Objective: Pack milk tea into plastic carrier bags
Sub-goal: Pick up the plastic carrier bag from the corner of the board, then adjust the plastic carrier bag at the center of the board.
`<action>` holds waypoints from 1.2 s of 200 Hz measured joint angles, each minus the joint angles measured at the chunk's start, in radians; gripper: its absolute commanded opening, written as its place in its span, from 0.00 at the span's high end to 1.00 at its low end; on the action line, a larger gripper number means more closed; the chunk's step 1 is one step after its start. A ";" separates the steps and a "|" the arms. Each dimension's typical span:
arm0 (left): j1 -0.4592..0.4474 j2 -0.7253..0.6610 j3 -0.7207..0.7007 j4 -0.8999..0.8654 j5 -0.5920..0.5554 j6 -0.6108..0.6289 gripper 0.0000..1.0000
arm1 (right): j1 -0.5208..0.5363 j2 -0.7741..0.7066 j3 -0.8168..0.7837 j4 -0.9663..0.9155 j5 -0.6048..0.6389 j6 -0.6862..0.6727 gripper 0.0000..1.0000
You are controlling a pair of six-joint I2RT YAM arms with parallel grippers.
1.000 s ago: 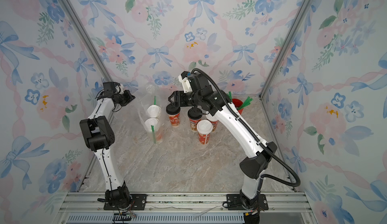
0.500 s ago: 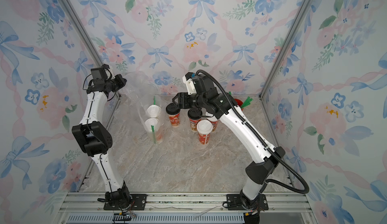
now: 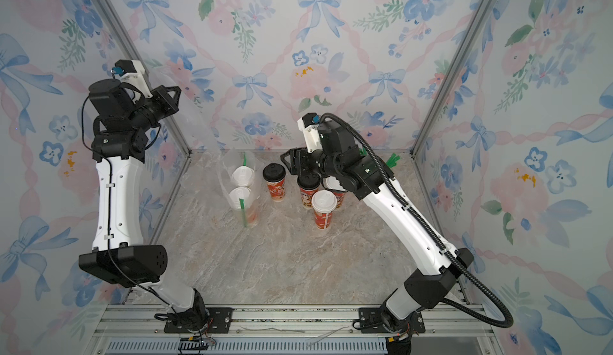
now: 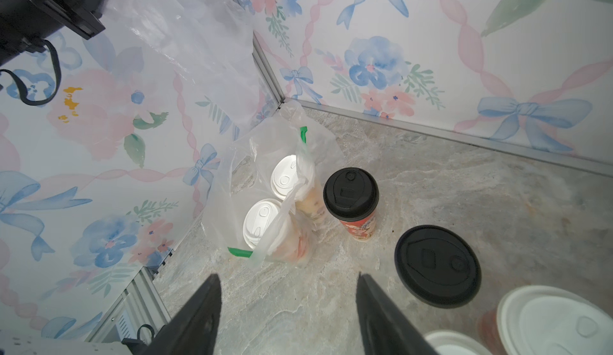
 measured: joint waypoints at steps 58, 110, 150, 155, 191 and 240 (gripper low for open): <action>-0.305 -0.160 -0.082 -0.003 -0.017 -0.051 1.00 | 0.134 -0.122 -0.183 0.166 0.067 -0.238 0.30; -0.633 -0.261 -0.172 -0.003 -0.169 -0.050 1.00 | 0.219 -0.209 -0.213 0.246 0.191 -0.370 0.36; -0.771 -0.258 -0.206 -0.007 -0.274 -0.049 1.00 | 0.225 -0.316 -0.269 0.252 0.251 -0.401 0.21; -0.780 -0.256 -0.210 -0.007 -0.284 -0.049 1.00 | 0.225 -0.331 -0.275 0.245 0.245 -0.398 0.20; -0.818 -0.240 -0.231 -0.007 -0.341 -0.049 1.00 | 0.231 -0.443 -0.323 0.206 0.224 -0.381 0.23; -0.846 -0.209 -0.248 -0.007 -0.365 -0.050 1.00 | 0.231 -0.495 -0.351 0.153 0.240 -0.333 0.31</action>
